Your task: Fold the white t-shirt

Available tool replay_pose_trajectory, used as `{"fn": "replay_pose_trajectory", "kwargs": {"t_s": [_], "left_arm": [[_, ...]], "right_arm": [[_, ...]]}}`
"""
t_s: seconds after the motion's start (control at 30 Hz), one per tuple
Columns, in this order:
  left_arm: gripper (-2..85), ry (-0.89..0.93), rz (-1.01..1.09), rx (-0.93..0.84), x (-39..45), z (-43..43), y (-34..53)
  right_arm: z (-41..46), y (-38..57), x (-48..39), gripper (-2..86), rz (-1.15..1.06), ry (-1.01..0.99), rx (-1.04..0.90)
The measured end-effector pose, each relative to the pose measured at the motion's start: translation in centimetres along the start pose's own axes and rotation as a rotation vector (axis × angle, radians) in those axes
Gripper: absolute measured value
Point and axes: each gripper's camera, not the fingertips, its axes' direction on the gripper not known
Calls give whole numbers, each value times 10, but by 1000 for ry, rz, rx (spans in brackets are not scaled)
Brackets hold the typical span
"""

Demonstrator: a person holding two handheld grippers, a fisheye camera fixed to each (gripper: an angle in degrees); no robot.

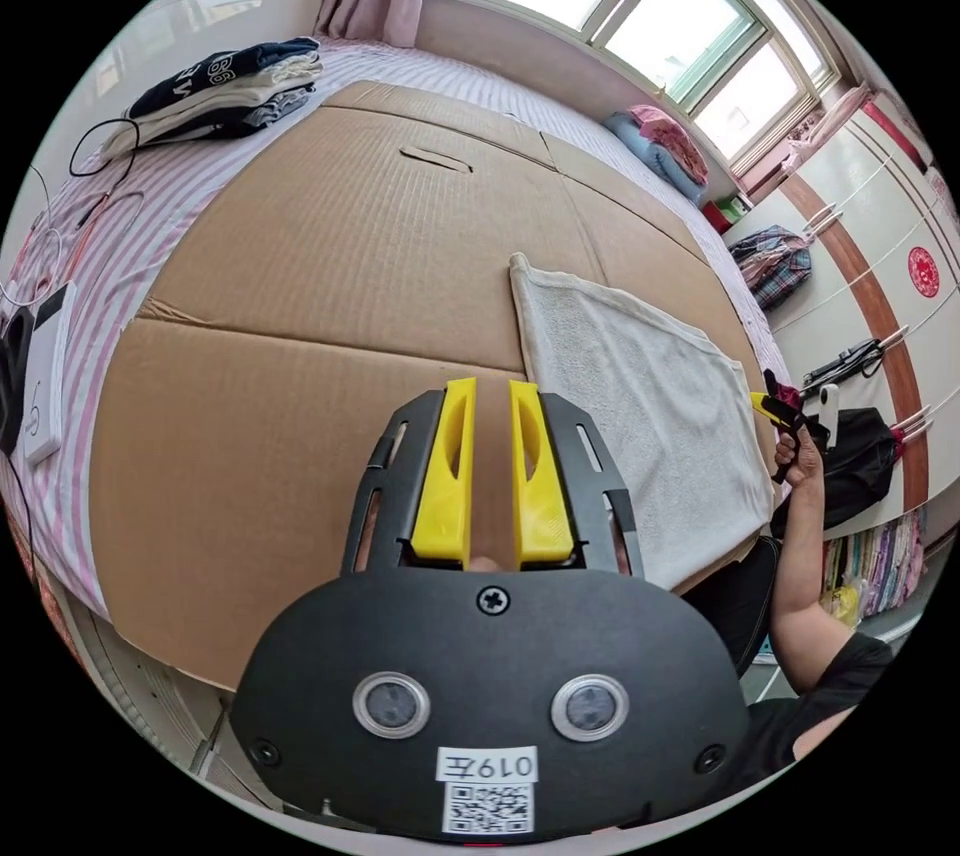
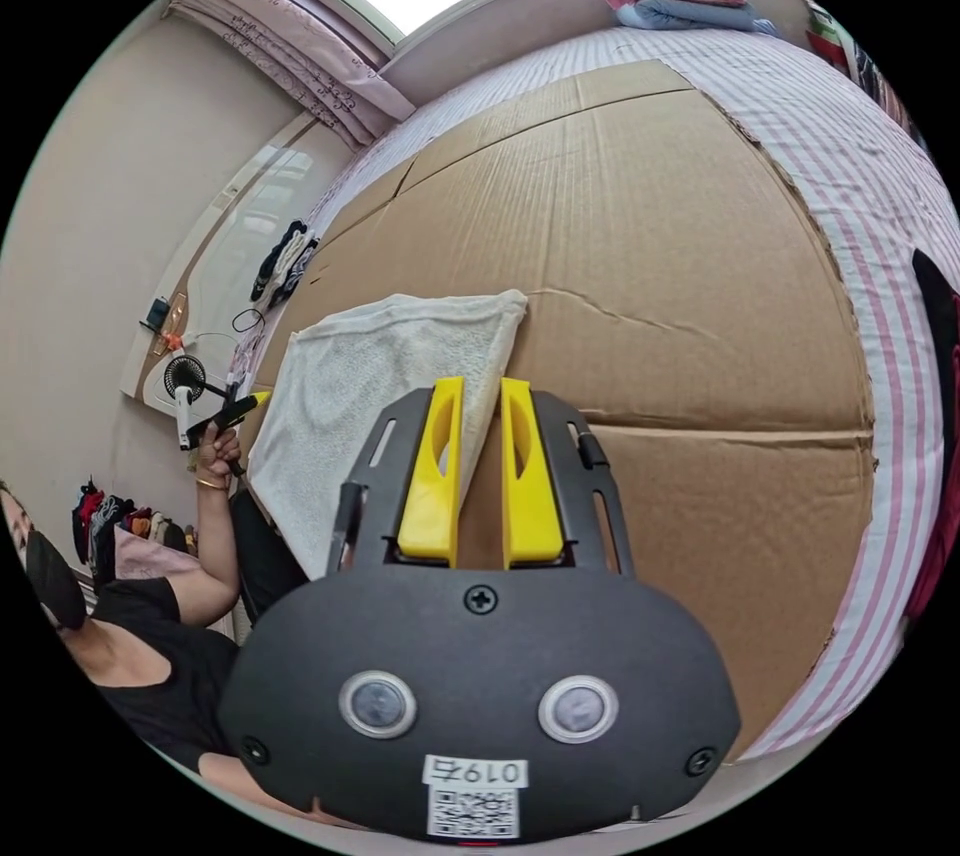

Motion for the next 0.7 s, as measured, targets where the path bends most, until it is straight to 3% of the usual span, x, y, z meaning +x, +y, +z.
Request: {"fn": "replay_pose_trajectory", "kwargs": {"t_s": [0.17,0.4,0.7], "left_arm": [[42,72,18,-20,0,14,-12],[28,17,63,-10,15,26,-13],[14,15,94,8,23,32,-2]], "right_arm": [[-4,0,4,64,-2,-13,-1],[-5,-1,4,61,-15,-9,-10],[-6,-1,1,-1,-34,24,-29]]}}
